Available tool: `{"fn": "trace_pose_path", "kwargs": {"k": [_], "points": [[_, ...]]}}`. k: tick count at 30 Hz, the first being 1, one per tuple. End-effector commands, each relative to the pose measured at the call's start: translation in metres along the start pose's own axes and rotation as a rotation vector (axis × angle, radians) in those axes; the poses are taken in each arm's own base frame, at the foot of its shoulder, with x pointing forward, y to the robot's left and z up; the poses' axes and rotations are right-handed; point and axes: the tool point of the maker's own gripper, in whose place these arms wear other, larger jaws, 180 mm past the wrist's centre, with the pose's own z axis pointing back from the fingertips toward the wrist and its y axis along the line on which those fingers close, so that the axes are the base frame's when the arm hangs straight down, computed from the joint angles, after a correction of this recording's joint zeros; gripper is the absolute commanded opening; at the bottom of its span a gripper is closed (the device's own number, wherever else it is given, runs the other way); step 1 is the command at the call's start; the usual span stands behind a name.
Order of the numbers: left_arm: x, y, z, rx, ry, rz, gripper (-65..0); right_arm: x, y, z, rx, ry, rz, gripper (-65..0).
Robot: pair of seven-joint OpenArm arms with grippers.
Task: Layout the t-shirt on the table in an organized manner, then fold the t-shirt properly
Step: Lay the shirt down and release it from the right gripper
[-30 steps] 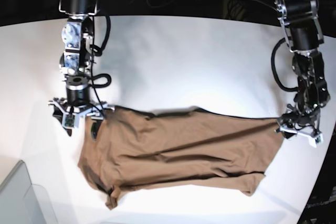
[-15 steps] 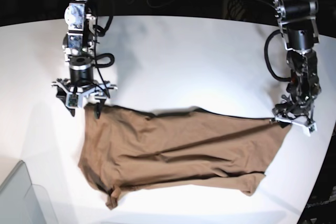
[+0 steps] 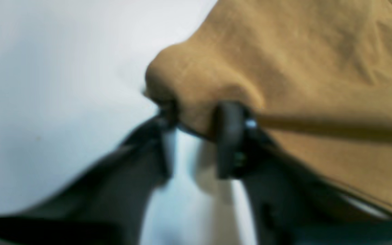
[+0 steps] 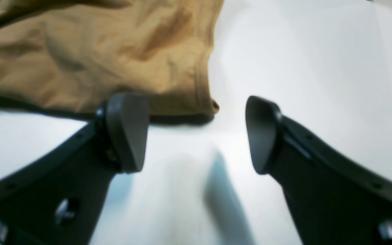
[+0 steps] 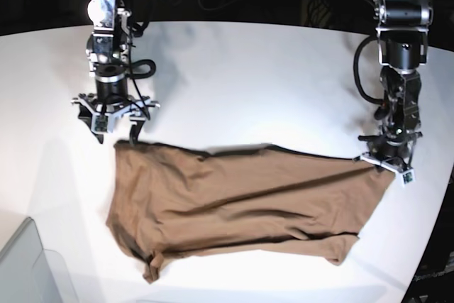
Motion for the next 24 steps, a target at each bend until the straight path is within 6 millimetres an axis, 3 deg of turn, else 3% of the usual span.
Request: {"fn": "trace_pose_path", "kwargs": {"k": [1,2,5,7,12,17,24], "points": [[-0.019,-0.004,0.0,-0.016,0.092,0.008,-62.4,0.017,-0.001,-0.004,-0.004,-0.056,-0.003,-20.2],[-0.019,-0.004,0.0,-0.015,0.095,0.009,-65.0,0.017,-0.001,-0.004,-0.004,-0.056,-0.003,-20.2],[-0.013,-0.007,0.001,-0.024,0.081,0.011,-64.5,0.018,-0.001,-0.004,-0.004,-0.057,-0.004,-20.1],[0.001,-0.005,0.005,-0.027,0.043,0.002,-65.0,0.018,-0.001,-0.005,-0.004,-0.059,-0.004,-20.0],[0.023,0.002,0.034,-0.043,0.002,0.021,-64.9,0.017,-0.017,-0.004,-0.038,-0.055,-0.005,-19.9],[0.06,0.021,0.062,-0.025,-0.064,0.082,-64.9,0.003,-0.013,-0.005,-0.027,-0.02,-0.01,-19.9],[0.067,0.027,0.066,-0.014,-0.073,0.08,-64.9,-0.014,0.004,-0.023,0.023,0.028,-0.031,-19.9]]}}
